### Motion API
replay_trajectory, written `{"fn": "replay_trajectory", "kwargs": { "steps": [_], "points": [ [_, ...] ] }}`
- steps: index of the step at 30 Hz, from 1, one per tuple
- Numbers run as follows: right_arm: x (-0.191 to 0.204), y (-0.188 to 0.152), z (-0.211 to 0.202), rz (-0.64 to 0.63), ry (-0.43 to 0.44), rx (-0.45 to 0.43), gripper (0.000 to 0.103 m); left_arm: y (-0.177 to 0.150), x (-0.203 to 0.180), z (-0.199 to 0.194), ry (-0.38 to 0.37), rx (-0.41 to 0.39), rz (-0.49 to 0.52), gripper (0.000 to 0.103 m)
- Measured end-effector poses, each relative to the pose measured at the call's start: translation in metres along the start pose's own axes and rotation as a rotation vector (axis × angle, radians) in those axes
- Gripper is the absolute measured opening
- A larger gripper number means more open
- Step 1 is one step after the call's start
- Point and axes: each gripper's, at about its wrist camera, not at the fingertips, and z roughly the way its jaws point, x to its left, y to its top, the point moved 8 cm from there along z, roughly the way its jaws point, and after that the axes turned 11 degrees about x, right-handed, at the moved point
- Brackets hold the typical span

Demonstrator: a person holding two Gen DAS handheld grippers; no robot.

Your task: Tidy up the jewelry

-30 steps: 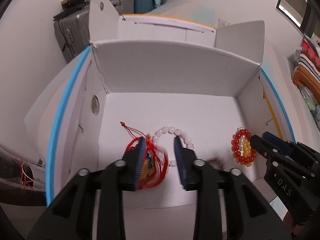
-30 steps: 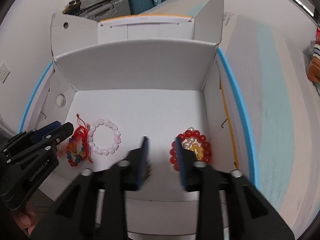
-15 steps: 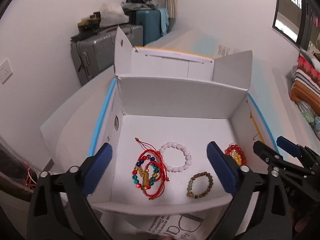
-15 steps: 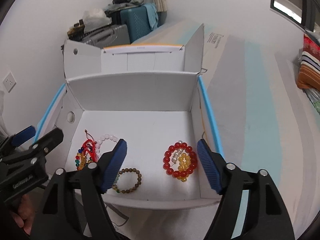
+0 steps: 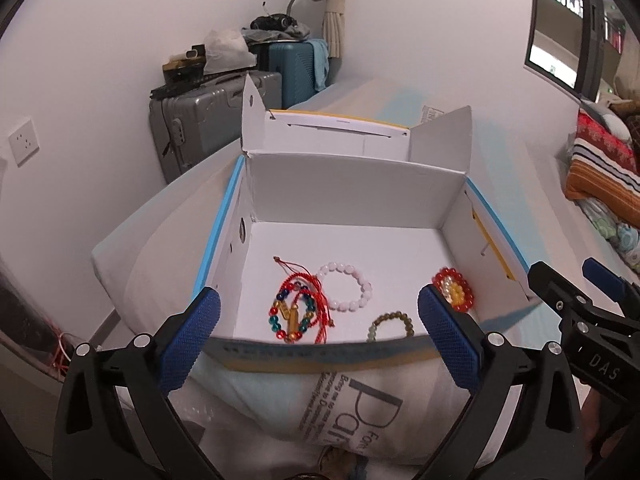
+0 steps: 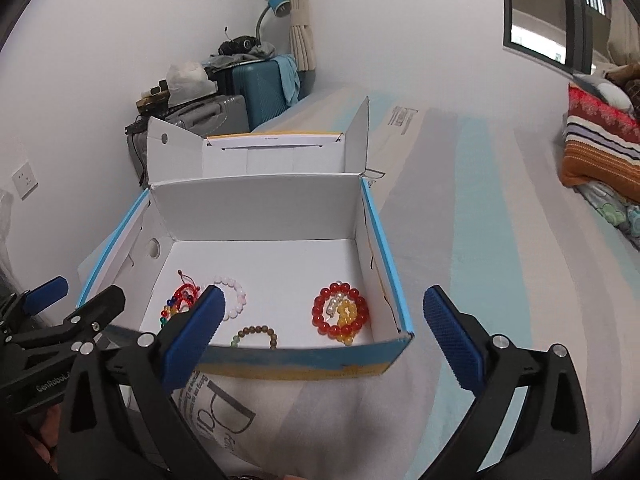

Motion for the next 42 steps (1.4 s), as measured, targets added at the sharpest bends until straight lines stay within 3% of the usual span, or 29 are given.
{"fn": "replay_trajectory", "kwargs": {
  "steps": [16, 42],
  "points": [
    [0.0, -0.045, -0.017, 0.002, -0.011, -0.005, 0.095, -0.038, 0.002, -0.013, -0.015, -0.008, 0.021, 0.097],
    [-0.001, -0.048, -0.014, 0.012, -0.016, 0.005, 0.095, -0.039, 0.0, -0.016, 0.01, -0.028, 0.051, 0.097]
  ]
}}
